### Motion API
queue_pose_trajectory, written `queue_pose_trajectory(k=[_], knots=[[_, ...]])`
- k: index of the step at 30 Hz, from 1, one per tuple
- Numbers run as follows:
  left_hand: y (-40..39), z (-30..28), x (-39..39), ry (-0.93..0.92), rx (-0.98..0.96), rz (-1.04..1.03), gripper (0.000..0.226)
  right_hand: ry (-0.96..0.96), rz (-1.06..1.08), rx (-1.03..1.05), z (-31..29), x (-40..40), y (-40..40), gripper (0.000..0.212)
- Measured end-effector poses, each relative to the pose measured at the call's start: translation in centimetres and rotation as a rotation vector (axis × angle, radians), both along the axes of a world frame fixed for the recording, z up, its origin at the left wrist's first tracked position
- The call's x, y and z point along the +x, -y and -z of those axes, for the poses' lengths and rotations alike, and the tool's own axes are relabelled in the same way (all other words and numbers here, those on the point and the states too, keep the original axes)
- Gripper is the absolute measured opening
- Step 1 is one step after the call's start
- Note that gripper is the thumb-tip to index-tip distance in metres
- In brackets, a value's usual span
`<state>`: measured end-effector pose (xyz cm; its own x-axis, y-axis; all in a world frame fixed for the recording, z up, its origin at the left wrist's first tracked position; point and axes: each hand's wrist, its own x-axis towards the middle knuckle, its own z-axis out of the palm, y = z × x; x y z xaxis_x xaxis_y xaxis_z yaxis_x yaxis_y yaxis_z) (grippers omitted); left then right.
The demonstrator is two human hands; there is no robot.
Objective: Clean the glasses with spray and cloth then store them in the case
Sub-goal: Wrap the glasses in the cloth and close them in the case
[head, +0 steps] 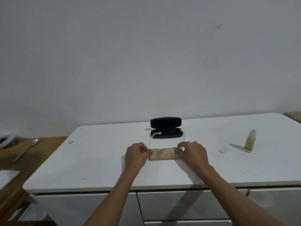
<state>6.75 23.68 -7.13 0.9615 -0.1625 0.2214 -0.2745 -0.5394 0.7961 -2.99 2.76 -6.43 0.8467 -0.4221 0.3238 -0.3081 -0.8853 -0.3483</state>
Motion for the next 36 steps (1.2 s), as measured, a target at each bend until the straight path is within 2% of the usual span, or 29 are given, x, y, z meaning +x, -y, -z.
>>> queue_pose_trajectory(k=[3,8,12,17,22,26,33,36], knots=[[0.1,0.1,0.0,0.023,0.001,-0.006,0.025,0.060,-0.050,0.041,0.1,-0.2,0.1,0.030],[-0.2,-0.1,-0.1,0.054,-0.102,0.018,0.025,0.386,-0.094,0.050,0.4,-1.5,0.3,0.011],[-1.0,-0.3,-0.4,0.102,-0.182,0.110,0.020,0.520,-0.036,0.189,-0.1,-2.4,0.9,0.020],[-1.1,-0.4,-0.3,0.139,-0.184,0.120,0.016,0.478,-0.078,0.397,-0.8,-2.3,1.0,0.030],[-0.7,-0.6,-0.5,0.160,-0.201,0.142,0.024,0.435,-0.094,0.457,-0.9,-1.6,1.2,0.010],[-0.3,-0.6,-0.5,0.165,-0.195,0.154,0.021,0.436,-0.097,0.458,-0.6,-1.2,1.2,0.007],[-0.4,-0.8,0.2,0.217,0.021,0.194,0.018,0.446,-0.083,0.506,-0.5,-0.7,1.5,0.006],[-0.3,-1.3,0.1,0.290,0.170,0.267,0.022,0.449,-0.099,0.523,-0.6,-0.5,1.7,0.007]])
